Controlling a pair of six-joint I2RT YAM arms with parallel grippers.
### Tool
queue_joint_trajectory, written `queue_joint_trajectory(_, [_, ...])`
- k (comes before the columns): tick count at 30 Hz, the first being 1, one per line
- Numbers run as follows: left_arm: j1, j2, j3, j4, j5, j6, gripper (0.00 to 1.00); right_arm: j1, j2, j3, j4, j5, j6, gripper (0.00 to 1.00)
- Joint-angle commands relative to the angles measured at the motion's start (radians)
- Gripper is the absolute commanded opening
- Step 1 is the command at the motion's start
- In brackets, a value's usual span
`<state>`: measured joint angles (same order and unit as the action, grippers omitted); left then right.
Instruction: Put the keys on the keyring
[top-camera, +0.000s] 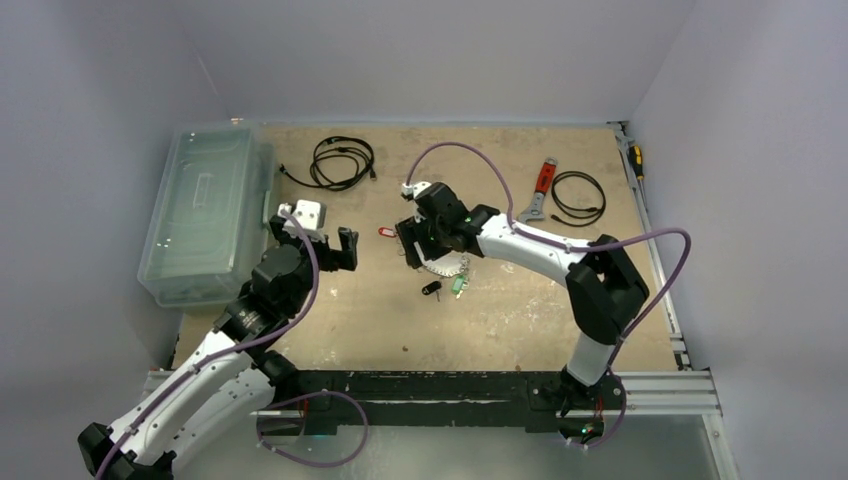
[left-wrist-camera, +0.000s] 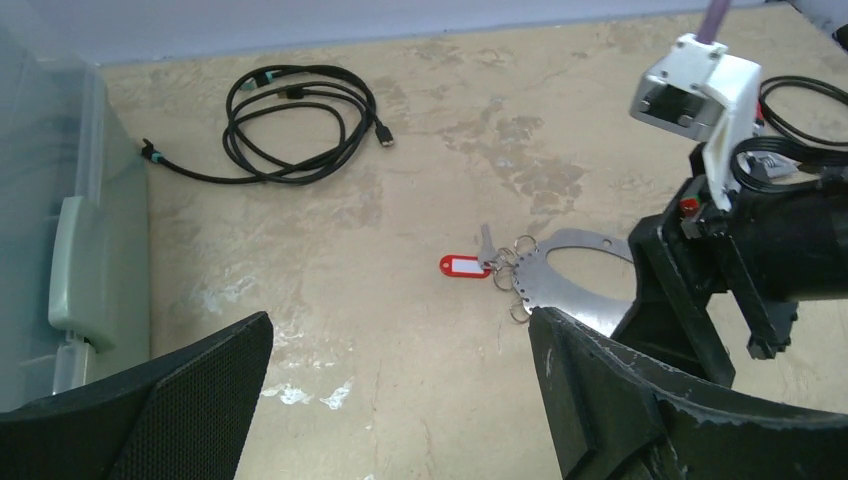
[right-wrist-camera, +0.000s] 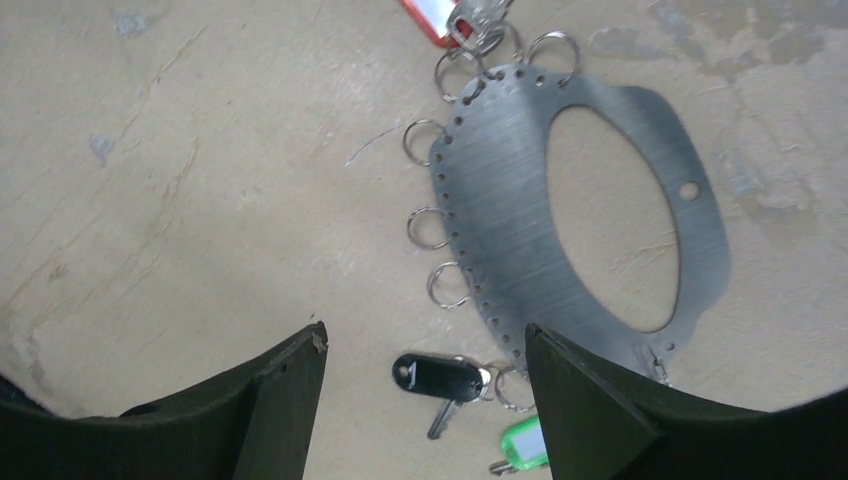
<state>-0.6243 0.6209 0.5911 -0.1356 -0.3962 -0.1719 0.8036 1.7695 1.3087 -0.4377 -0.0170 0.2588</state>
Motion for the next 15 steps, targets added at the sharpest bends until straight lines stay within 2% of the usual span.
queue_joint_trajectory(1, [-0.027, -0.031, -0.006, 0.084, -0.054, 0.009, 0.99, -0.003, -0.131, -0.12, 0.173, 0.124, 0.05, 0.77])
queue_joint_trajectory(4, [-0.032, -0.057, 0.027, 0.042, -0.063, -0.021, 0.99, 0.003, -0.215, -0.252, 0.265, 0.158, 0.144, 0.88])
queue_joint_trajectory(10, [-0.031, -0.1, 0.052, -0.004, -0.031, -0.061, 0.99, 0.043, -0.402, -0.342, 0.218, 0.287, 0.319, 0.89])
queue_joint_trajectory(11, [-0.032, -0.095, 0.057, -0.009, -0.032, -0.063, 0.99, 0.049, -0.437, -0.347, 0.217, 0.28, 0.34, 0.9])
queue_joint_trajectory(13, [-0.032, -0.076, 0.073, -0.028, -0.035, -0.07, 0.99, 0.053, -0.506, -0.37, 0.236, 0.25, 0.375, 0.99])
queue_joint_trajectory(15, [-0.032, -0.061, 0.084, -0.038, -0.033, -0.068, 0.98, 0.057, -0.577, -0.401, 0.269, 0.211, 0.377, 0.99])
